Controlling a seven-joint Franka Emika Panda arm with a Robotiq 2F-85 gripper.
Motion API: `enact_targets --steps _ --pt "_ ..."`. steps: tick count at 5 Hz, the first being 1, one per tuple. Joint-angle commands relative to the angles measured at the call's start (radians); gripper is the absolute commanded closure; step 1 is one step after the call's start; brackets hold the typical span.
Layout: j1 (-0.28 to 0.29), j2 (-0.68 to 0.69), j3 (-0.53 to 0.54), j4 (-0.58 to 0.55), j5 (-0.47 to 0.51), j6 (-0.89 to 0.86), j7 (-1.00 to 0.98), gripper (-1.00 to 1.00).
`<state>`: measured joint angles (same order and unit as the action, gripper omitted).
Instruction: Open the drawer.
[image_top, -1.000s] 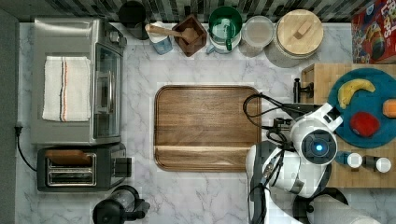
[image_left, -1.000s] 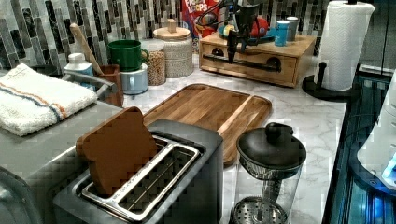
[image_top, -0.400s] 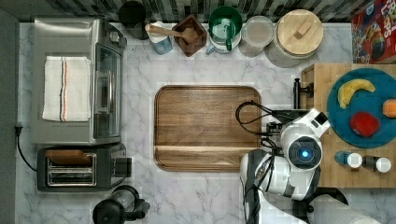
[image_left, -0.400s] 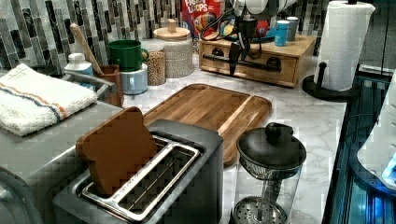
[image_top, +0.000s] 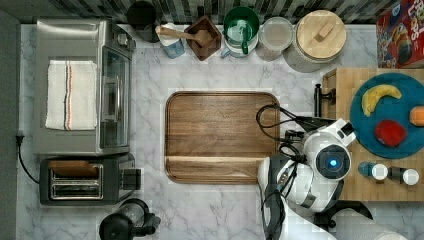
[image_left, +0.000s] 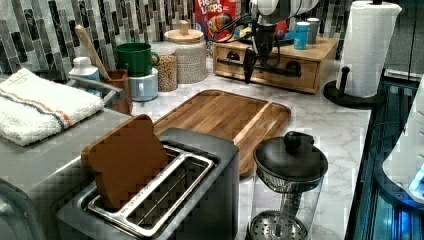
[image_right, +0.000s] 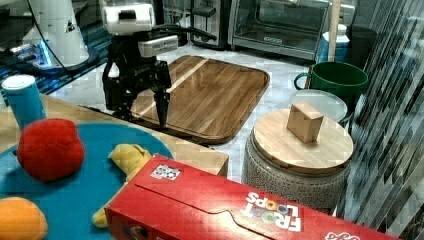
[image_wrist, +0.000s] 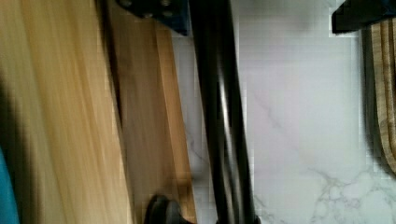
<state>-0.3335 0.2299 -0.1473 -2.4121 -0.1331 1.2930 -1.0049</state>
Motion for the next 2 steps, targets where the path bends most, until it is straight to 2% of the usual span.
enact_targets --steps 1,2 --pt "0.069 -0.028 0.096 0.022 0.024 -0.070 -0.003 -1.00" --pt "0.066 -0.042 0.146 -0.027 0.053 -0.025 -0.065 -1.00"
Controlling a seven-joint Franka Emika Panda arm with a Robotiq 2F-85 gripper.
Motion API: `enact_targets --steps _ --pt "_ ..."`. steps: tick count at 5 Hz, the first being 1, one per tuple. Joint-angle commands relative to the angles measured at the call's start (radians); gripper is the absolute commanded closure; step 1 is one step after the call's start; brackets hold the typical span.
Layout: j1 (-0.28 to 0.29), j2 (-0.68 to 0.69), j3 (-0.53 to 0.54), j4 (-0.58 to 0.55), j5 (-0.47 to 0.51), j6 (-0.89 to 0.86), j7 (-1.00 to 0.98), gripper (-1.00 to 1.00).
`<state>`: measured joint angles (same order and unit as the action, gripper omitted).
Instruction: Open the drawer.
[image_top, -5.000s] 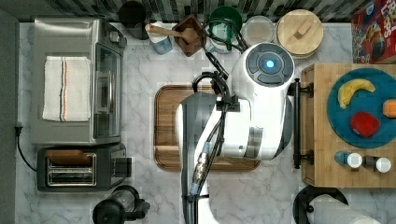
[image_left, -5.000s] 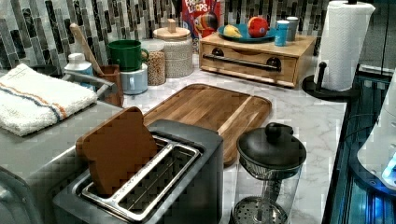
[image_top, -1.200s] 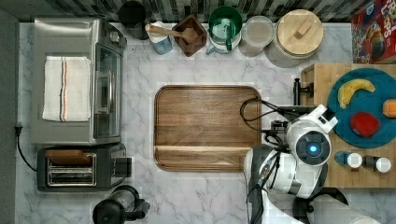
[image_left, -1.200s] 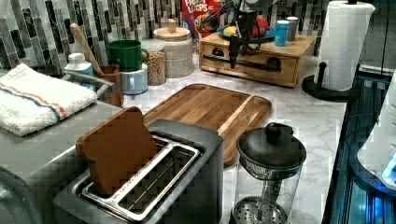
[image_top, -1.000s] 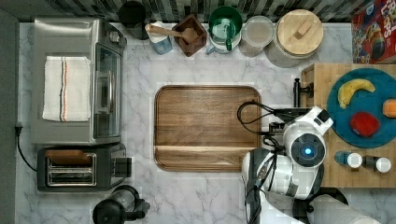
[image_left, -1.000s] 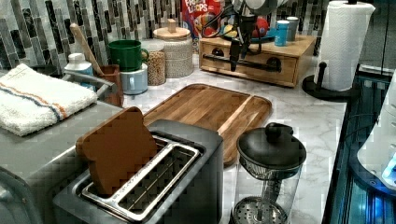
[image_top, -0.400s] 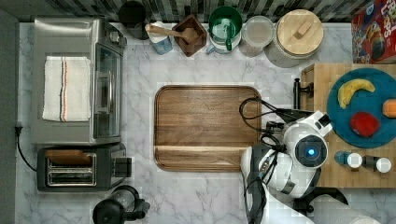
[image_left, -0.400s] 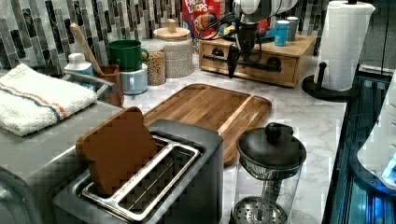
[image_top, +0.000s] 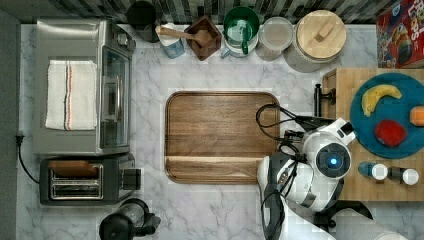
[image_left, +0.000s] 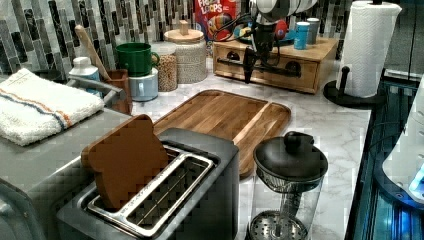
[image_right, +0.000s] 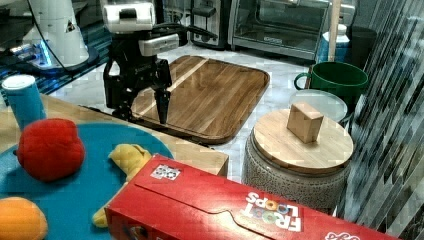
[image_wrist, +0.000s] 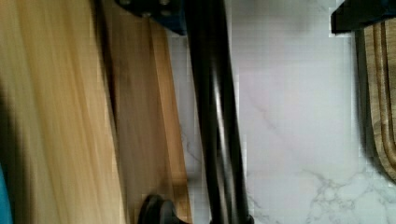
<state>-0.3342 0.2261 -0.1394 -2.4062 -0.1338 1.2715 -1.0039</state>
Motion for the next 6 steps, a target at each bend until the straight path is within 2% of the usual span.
enact_targets --steps 1,2,4,6 --pt "0.066 -0.060 0.198 -0.021 0.115 -0.117 -0.090 -1.00" --pt "0.088 -0.088 0.220 -0.023 0.080 -0.166 -0.061 -1.00" --pt "0.080 -0.089 0.299 -0.006 0.103 -0.225 -0.084 -1.00" --pt "0.092 -0.072 0.327 -0.006 0.049 -0.208 0.071 -1.00"
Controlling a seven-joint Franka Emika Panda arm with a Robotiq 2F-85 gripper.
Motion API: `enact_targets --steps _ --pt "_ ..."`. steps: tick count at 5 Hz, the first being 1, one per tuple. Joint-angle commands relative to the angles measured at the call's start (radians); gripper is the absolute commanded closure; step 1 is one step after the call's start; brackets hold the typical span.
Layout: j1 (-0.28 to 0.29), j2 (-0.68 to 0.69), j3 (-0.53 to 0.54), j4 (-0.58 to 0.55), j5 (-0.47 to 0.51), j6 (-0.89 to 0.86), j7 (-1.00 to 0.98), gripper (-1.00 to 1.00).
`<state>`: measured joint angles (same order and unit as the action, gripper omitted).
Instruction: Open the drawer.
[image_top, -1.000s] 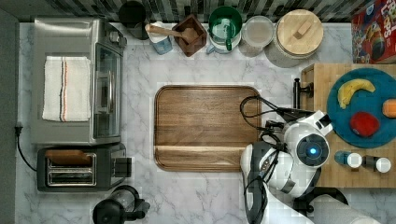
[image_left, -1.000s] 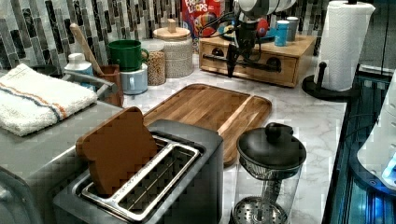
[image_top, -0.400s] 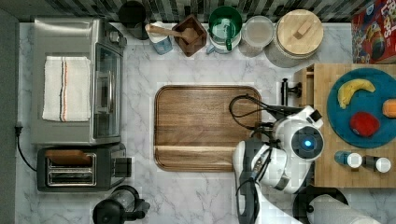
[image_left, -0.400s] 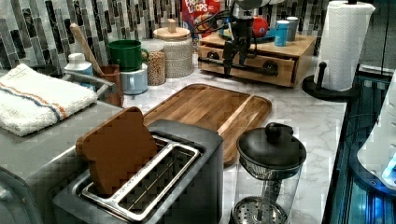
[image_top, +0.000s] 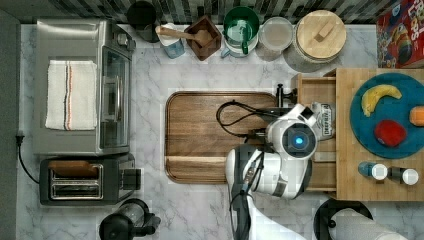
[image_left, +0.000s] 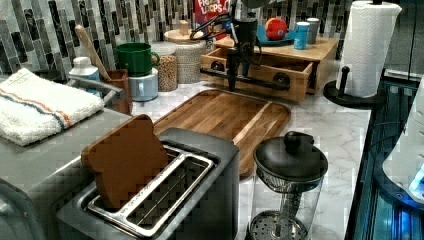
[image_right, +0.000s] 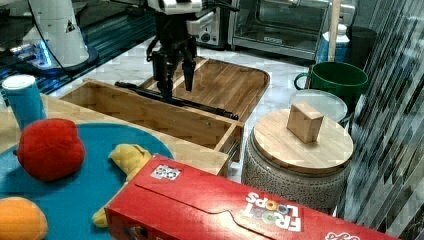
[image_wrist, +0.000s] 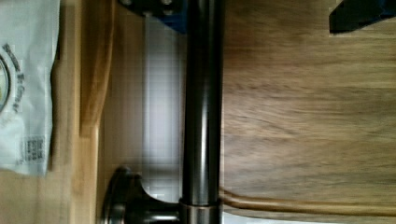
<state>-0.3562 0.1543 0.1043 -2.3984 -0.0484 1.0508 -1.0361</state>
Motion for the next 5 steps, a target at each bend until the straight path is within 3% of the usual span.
enact_targets --steps 1,2,5 --pt "0.128 0.000 0.097 0.010 0.003 -0.056 0.162 -1.00" --pt "0.123 0.000 0.123 0.011 0.075 -0.046 0.135 -1.00" --pt "0.146 0.017 0.150 0.072 0.151 -0.116 0.210 -1.00"
